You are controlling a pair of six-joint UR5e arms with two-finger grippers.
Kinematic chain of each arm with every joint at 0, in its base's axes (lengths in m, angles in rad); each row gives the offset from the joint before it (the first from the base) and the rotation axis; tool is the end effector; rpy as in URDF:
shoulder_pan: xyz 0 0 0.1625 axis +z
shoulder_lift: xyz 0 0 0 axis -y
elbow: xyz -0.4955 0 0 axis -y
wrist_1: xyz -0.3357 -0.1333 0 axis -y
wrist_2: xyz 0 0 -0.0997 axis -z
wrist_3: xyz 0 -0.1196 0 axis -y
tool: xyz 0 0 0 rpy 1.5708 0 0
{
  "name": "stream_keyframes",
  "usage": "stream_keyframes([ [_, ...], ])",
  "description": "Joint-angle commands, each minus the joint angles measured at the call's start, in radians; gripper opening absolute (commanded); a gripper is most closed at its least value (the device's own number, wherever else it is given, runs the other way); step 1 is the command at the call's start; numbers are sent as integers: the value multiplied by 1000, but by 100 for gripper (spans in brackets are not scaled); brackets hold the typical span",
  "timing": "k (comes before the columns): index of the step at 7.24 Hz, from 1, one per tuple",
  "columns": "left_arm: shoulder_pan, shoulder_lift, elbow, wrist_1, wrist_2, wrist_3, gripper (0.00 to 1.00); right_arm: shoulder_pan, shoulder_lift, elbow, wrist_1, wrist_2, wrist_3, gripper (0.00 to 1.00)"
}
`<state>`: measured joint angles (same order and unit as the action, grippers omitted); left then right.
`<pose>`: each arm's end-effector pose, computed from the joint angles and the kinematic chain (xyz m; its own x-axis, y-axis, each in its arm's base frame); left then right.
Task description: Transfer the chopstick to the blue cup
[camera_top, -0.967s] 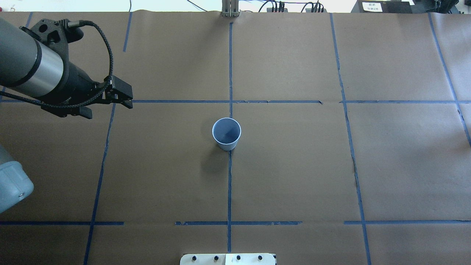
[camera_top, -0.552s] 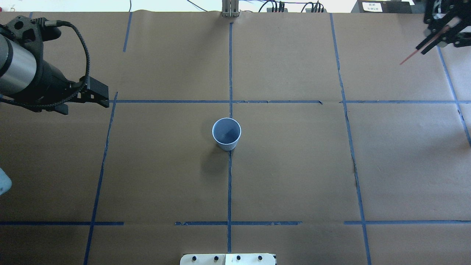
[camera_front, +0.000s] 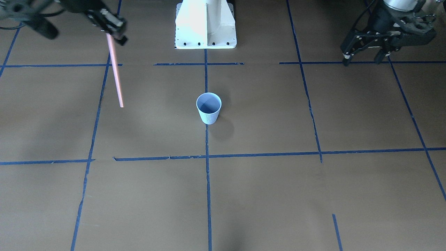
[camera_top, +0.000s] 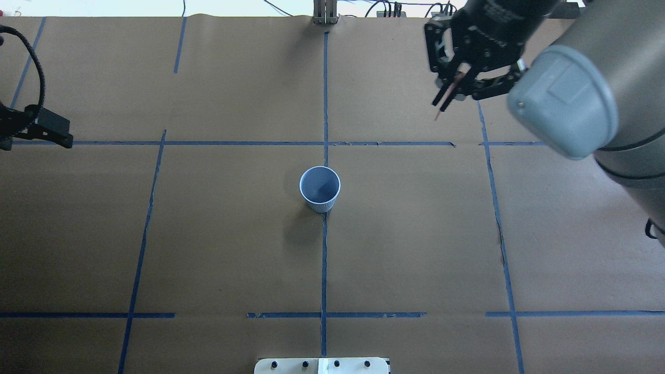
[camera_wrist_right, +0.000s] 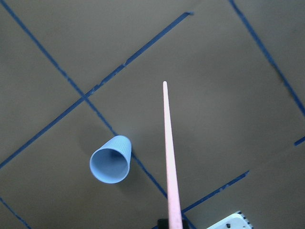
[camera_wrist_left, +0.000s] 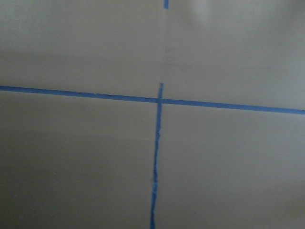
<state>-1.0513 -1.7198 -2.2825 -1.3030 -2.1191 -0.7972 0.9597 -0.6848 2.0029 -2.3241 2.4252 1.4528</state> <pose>0.1529 -0.4103 0.4269 0.7111 -0.0423 -0.7018 0.1389 0.9870 0.0812 -0.3055 -0.5112 0.1639 0.5173 0.6037 0.6065 -0.2470 0.7839 -0.5696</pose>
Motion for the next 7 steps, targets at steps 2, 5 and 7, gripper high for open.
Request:
stream_keyframes([
  [2,-99,77,9,-1,-56,189,100,-168,120,-120,101,-9,98,0],
  [5,-105,85,11,-1,-61,199,100,-285,123,-217,245,-90,116,0],
  [7,-107,85,11,1,-61,199,100,-312,126,-280,314,-104,118,0],
])
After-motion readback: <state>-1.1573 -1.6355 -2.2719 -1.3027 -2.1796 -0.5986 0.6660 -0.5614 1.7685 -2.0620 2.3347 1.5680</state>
